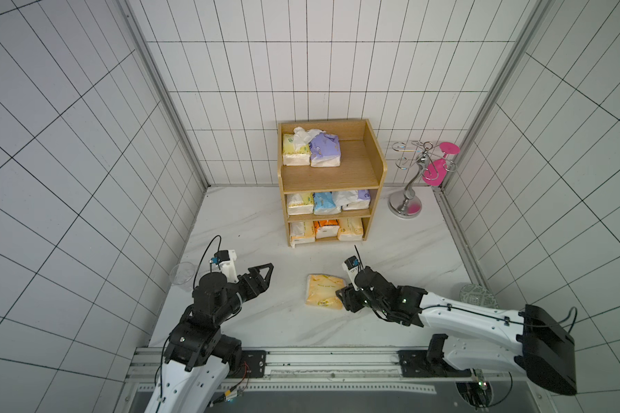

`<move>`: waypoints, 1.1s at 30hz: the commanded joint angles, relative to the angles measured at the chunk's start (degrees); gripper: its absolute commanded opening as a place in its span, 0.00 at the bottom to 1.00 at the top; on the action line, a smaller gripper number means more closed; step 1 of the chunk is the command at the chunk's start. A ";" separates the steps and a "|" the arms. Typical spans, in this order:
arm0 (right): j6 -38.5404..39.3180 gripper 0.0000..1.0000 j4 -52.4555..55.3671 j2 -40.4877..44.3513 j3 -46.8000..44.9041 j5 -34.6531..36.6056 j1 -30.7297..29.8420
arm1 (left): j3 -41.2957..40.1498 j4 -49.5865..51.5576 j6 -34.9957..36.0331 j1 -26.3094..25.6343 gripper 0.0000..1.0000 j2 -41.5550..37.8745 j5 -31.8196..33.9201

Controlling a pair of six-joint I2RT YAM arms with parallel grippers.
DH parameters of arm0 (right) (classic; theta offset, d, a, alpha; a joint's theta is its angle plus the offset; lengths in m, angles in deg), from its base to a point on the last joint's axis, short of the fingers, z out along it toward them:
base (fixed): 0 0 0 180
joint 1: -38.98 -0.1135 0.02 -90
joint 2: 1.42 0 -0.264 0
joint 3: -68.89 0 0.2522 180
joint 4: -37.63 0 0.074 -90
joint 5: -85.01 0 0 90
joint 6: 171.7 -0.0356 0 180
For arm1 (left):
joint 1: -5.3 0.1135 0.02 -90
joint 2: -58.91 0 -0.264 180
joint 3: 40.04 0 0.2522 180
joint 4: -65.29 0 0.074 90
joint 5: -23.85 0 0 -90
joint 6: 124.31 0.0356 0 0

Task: Remove the tissue boxes from the shelf
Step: Place the box of tissues at the center of the board.

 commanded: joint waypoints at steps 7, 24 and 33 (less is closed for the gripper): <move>0.44 0.54 0.59 0.58 -2.99 -3.92 4.36 | -3.62 -2.28 0.35 -1.83 0.90 4.10 -0.44; -8.28 0.50 -8.35 -13.42 6.92 -6.23 -4.45 | -3.48 -4.46 0.00 -3.85 0.92 7.16 2.15; -1.05 0.55 -3.10 -9.54 5.60 -13.87 9.61 | -3.56 -6.63 -3.36 -10.44 0.92 11.09 8.55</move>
